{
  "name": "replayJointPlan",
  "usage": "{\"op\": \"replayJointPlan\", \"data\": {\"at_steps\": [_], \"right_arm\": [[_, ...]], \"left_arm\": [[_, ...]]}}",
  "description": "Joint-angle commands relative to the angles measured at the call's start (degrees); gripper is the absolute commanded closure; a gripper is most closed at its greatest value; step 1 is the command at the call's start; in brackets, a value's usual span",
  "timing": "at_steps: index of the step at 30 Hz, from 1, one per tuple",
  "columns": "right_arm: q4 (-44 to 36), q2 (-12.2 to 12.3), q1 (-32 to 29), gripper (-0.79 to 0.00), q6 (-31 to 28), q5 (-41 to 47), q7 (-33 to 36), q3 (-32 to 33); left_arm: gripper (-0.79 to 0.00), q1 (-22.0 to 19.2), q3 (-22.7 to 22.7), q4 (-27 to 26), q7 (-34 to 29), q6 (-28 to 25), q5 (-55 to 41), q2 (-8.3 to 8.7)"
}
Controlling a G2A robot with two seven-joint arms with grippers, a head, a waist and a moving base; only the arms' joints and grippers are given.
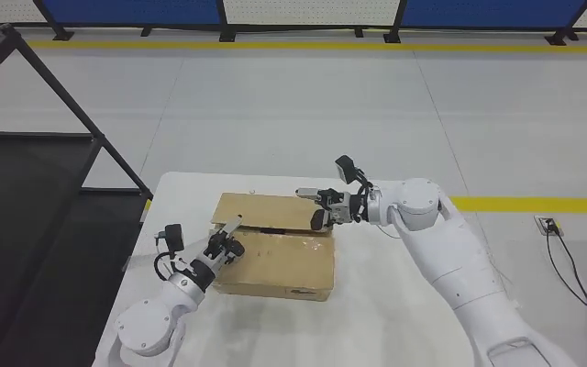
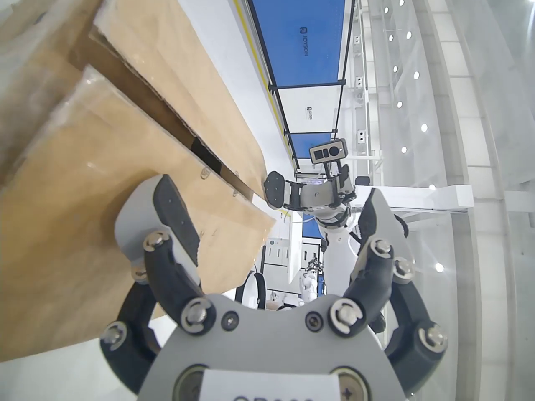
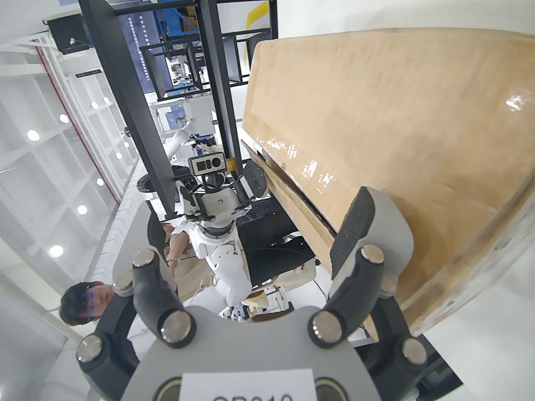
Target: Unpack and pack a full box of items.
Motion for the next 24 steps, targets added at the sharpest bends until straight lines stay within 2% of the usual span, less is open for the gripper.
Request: {"op": "replayJointPlan", "data": {"at_steps": [1, 4, 11, 17, 24], "right_arm": [[0.97, -0.22, 0.40, -0.785, 0.03, 0.91, 0.20, -0.20], [1.96, -0.59, 0.83, -0.785, 0.08, 1.67, 2.37, -1.15], [1.78, -0.71, -0.42, -0.785, -3.27, -0.99, 1.29, -2.64], [-0.56, -0.23, -3.11, -0.785, -5.83, -2.53, -1.07, -2.26], [-4.05, 0.67, -5.99, -0.785, -7.53, -3.83, -3.88, -0.51]], "left_arm": [[-0.785, -0.39, 0.85, 0.36, 1.14, -0.03, 0.08, -0.18], [-0.785, -0.87, 1.62, 0.76, 2.76, 0.07, 0.05, -0.43], [-0.785, -1.43, 1.17, 1.10, 6.37, -0.23, -3.16, -0.96], [-0.785, 0.17, -2.92, -0.10, 8.00, -1.64, -7.69, -1.00], [-0.785, 4.07, -10.38, -0.76, 11.37, -4.10, -12.50, -0.85]]}}
